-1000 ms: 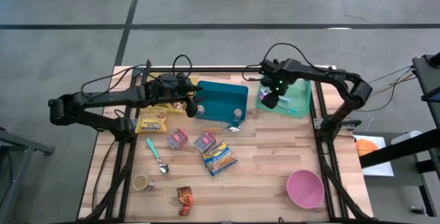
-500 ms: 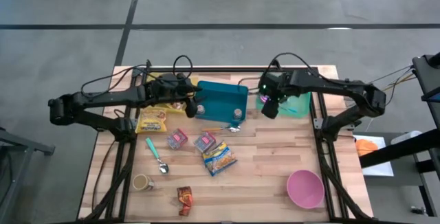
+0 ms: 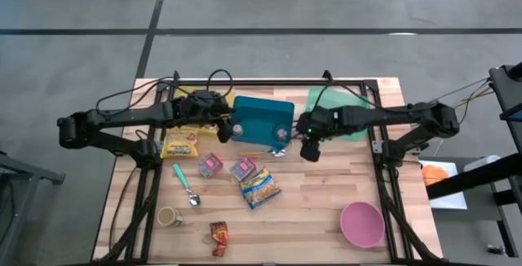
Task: Pick & Place Food Item
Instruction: Put the orange seasoning pack into the blue bin
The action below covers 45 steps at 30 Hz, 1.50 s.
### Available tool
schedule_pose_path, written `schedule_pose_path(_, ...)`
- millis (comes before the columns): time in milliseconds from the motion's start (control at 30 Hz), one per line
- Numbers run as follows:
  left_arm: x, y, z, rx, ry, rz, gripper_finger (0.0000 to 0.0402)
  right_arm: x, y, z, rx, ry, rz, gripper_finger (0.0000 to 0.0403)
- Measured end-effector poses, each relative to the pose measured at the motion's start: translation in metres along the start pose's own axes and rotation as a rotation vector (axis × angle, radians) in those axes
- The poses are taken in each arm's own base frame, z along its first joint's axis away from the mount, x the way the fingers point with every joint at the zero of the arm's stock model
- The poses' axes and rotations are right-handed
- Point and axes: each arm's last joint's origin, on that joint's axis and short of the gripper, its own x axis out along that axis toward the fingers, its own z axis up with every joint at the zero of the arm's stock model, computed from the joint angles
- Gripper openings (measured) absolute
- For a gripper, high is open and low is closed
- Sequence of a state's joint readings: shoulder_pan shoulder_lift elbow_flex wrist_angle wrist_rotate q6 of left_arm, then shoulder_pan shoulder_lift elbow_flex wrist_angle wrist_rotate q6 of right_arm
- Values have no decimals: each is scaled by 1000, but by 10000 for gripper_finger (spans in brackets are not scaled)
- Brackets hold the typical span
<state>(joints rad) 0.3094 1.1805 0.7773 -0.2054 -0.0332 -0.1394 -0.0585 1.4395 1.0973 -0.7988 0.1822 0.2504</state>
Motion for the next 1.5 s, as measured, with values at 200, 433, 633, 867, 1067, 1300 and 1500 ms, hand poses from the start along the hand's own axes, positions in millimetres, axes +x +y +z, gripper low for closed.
schedule_pose_path(200,0,1,-4,1,42,6,224,7,45,2,-95,-108,93,190)
schedule_pose_path(433,-1,1,-11,11,112,-3,224,22,88,-1,-184,-151,102,190)
schedule_pose_path(633,-2,-22,-14,66,124,-153,224,25,94,-1,-90,-182,0,189)
schedule_pose_path(867,-18,-83,-30,236,159,-326,224,11,71,7,-16,-235,-31,189)
schedule_pose_path(1067,-40,-128,-52,342,144,-347,224,-3,39,5,10,-274,14,189)
schedule_pose_path(1300,-57,-148,-73,319,193,-346,224,-7,20,-11,68,-403,275,189)
schedule_pose_path(1500,-49,-153,-96,95,470,-336,224,1,17,-30,137,-455,309,189)
